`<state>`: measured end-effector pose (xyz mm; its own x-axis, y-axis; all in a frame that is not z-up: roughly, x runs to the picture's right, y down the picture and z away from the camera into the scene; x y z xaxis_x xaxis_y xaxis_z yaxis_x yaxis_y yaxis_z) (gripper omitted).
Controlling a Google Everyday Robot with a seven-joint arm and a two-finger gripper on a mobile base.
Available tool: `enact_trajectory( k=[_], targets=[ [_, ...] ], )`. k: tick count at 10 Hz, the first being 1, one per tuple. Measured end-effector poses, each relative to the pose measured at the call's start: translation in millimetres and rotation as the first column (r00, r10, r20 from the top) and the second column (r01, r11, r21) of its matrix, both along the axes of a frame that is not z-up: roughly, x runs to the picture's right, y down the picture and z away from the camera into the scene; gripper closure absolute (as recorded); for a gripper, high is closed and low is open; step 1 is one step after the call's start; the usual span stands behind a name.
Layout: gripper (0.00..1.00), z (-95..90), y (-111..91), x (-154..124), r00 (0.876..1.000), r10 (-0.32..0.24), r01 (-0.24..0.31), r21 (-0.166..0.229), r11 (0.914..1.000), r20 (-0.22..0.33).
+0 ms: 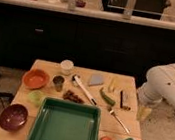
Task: Place brush in red bowl
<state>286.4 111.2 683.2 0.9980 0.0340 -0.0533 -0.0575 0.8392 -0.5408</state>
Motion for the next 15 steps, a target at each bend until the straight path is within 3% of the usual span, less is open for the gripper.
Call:
enact_trajectory(
  k=[7, 10, 12, 14, 15],
  targets=[
    [0.2, 0.1, -0.3, -0.3, 1.0, -0.004, 0.004, 0.0, 1.0, -0.001],
    [0.2, 11.6, -13.6, -33.6, 0.999, -0.042, 0.042, 0.001, 0.9991, 0.031],
    [0.2, 22.5, -33.5, -68.1, 0.997, -0.035, 0.032, 0.044, 0.9986, 0.074],
    [0.2, 23.4, -41.0, -84.9, 0.99, -0.016, -0.003, 0.13, 0.9915, 0.141],
    [0.2, 25.6, -42.7, -101.7, 0.983, -0.039, 0.01, 0.163, 0.9866, 0.179]
  ],
)
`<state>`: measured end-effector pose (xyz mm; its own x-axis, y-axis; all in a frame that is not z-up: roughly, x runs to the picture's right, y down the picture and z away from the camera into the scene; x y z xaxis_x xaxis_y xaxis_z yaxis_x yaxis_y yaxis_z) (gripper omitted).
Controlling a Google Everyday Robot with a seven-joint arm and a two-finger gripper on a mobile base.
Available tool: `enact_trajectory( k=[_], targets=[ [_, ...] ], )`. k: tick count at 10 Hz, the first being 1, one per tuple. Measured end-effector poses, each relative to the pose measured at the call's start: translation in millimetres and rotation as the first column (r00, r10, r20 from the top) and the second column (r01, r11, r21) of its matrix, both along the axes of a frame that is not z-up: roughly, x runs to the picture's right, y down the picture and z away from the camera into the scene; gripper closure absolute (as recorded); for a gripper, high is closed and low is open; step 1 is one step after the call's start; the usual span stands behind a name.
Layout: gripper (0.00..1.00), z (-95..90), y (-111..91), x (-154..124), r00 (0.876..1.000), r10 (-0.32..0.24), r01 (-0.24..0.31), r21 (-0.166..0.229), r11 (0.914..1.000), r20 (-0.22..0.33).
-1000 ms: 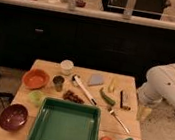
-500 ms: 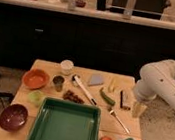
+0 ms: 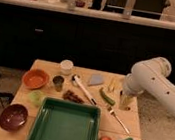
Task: Place brush in red bowl
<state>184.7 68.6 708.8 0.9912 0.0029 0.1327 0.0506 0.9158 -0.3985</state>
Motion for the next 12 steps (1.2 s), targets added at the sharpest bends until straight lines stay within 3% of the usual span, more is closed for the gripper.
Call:
enact_trajectory(
  k=[2, 8, 9, 10, 11, 12],
  targets=[
    [0.2, 3.1, 1.7, -16.5, 0.999, -0.033, 0.033, 0.01, 0.9994, 0.02],
    [0.2, 2.7, 1.7, -14.5, 1.0, -0.026, 0.026, 0.013, 0.9996, 0.017],
    [0.2, 0.8, 2.9, -12.4, 1.0, 0.0, -0.001, 0.033, 0.9994, 0.025],
    [0.2, 3.4, 8.2, -11.1, 0.997, 0.044, -0.049, 0.087, 0.995, 0.06],
    [0.2, 9.1, 8.7, -13.5, 0.996, 0.04, -0.049, 0.123, 0.9912, 0.076],
    [0.2, 17.0, 9.3, -23.8, 0.995, 0.032, -0.045, 0.13, 0.9904, 0.099]
  ],
)
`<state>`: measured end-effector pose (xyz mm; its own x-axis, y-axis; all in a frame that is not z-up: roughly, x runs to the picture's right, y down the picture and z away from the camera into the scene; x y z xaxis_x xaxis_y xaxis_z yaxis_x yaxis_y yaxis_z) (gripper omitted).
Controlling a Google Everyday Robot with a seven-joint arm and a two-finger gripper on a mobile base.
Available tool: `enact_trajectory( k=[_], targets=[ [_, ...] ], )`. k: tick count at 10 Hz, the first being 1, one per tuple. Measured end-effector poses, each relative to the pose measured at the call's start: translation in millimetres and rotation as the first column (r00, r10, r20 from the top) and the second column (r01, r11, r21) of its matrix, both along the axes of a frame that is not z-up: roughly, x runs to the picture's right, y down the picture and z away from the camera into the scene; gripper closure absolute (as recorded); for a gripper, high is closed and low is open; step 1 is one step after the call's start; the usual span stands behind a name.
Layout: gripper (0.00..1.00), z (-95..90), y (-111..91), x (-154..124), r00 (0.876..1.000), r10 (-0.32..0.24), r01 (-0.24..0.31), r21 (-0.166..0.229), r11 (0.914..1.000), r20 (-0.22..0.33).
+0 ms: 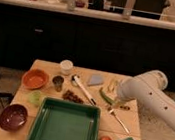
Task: Place brush in red bowl
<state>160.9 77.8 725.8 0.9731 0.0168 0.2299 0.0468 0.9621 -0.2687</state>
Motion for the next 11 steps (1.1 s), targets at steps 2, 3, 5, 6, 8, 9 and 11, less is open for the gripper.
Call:
enact_trajectory(
  k=[2, 3, 5, 6, 8, 9, 11],
  targets=[
    [0.2, 23.8, -0.8, -26.6, 0.997, -0.052, 0.052, -0.007, 0.9986, 0.05],
    [0.2, 30.2, -0.7, -32.5, 0.996, -0.064, 0.064, -0.011, 0.9979, 0.065],
    [0.2, 44.4, -0.2, -42.1, 0.992, -0.074, 0.077, -0.026, 0.9967, 0.1],
    [0.2, 50.1, -0.1, -47.5, 0.99, -0.079, 0.083, -0.033, 0.996, 0.114],
    [0.2, 60.8, -5.3, -58.9, 0.987, -0.082, 0.088, -0.041, 0.9952, 0.135],
    [0.2, 66.0, -10.2, -59.6, 0.988, -0.072, 0.078, -0.045, 0.9959, 0.134],
    [0.2, 77.3, -20.1, -64.8, 0.995, -0.013, 0.02, -0.074, 0.9971, 0.102]
  ],
)
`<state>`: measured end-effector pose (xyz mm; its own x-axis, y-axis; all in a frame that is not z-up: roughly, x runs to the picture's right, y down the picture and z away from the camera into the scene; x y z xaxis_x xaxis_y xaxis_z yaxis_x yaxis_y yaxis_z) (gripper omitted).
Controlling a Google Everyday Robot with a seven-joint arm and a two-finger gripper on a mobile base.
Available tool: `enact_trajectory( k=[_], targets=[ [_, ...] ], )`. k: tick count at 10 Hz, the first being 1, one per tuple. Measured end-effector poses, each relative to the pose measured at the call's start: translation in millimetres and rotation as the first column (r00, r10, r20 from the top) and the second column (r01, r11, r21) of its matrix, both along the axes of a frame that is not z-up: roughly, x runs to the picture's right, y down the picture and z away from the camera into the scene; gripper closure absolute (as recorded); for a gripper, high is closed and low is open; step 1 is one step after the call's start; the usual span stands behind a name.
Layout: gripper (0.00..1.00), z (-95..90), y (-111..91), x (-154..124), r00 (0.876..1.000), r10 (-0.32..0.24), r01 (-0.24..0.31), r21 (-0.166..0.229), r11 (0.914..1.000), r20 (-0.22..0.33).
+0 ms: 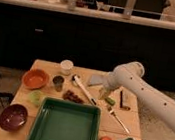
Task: Place brush in red bowl
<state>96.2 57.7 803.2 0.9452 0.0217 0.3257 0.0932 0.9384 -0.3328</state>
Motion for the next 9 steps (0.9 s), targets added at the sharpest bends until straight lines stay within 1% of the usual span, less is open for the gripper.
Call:
enact_trajectory(
  k=[1, 2, 3, 4, 5, 6, 7, 9],
  targets=[
    [0.2, 4.5, 0.6, -1.4, 0.998, 0.048, -0.049, -0.026, 0.9985, -0.032],
    [0.2, 7.6, 1.8, -1.2, 0.995, 0.079, -0.081, -0.045, 0.9957, -0.054],
    [0.2, 12.5, 4.4, -2.5, 0.99, 0.115, -0.12, -0.072, 0.9901, -0.081],
    [0.2, 16.2, 6.9, -5.2, 0.987, 0.13, -0.139, -0.088, 0.9864, -0.095],
    [0.2, 20.4, 10.6, -8.7, 0.985, 0.131, -0.142, -0.104, 0.9843, -0.109],
    [0.2, 25.1, 15.7, -17.1, 0.988, 0.106, -0.119, -0.119, 0.9858, -0.114],
    [0.2, 28.0, 19.9, -29.0, 0.991, 0.076, -0.089, -0.13, 0.9874, -0.107],
    [0.2, 28.5, 19.8, -23.5, 0.991, 0.073, -0.087, -0.126, 0.9882, -0.114]
  ],
)
